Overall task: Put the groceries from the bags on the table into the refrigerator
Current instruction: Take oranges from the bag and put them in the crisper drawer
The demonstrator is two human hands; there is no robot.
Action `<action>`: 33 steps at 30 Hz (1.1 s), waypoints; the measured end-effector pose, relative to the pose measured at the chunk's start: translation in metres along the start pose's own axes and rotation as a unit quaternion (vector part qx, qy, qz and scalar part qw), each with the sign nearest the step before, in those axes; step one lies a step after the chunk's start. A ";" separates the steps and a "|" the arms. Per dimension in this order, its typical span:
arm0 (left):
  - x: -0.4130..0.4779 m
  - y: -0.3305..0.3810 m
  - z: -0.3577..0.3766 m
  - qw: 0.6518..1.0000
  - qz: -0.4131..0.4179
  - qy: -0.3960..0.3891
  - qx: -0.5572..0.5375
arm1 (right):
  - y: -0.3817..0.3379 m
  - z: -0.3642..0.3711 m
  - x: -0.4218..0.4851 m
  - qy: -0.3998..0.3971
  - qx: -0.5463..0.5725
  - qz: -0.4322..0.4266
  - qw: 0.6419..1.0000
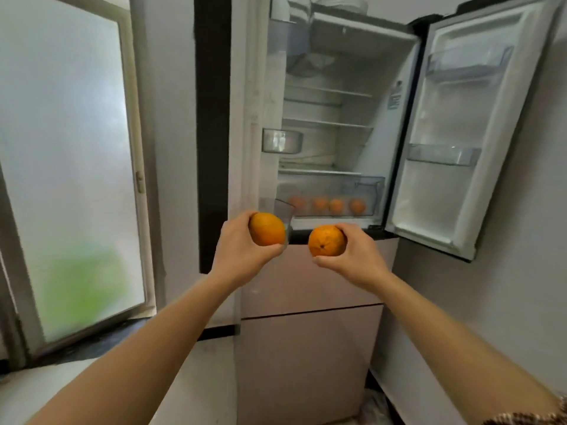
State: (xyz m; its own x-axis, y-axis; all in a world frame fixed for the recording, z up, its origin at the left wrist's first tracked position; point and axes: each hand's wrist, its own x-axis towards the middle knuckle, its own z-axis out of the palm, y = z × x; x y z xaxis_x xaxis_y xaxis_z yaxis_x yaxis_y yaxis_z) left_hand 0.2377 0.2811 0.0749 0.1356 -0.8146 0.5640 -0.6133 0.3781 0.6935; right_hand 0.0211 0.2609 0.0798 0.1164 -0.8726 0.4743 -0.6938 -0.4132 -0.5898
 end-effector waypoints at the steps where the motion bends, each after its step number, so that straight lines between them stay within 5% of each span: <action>1: 0.019 0.004 0.014 1.000 0.019 -0.002 -0.003 | 0.012 -0.007 0.017 0.012 -0.012 -0.002 1.000; 8: 0.149 0.022 0.108 0.995 0.081 -0.026 -0.043 | 0.074 -0.046 0.144 0.041 -0.046 -0.013 0.998; 14: 0.241 0.030 0.181 0.989 -0.015 -0.009 -0.146 | 0.120 -0.061 0.239 0.062 -0.047 -0.009 0.997; 25: 0.394 -0.001 0.263 0.994 -0.011 0.101 -0.030 | 0.200 -0.038 0.426 0.049 -0.004 -0.044 0.998; 33: 0.465 -0.048 0.263 0.992 -0.111 0.003 0.062 | 0.218 0.001 0.537 -0.178 0.009 -0.096 0.979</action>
State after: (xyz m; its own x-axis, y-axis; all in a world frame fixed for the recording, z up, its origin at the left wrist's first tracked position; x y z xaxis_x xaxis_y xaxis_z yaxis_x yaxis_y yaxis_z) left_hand 0.1258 -0.2310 0.1858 0.2825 -0.8694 0.4054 -0.6585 0.1316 0.7410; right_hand -0.0665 -0.2978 0.2052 0.4858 -0.8131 0.3207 -0.6235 -0.5795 -0.5248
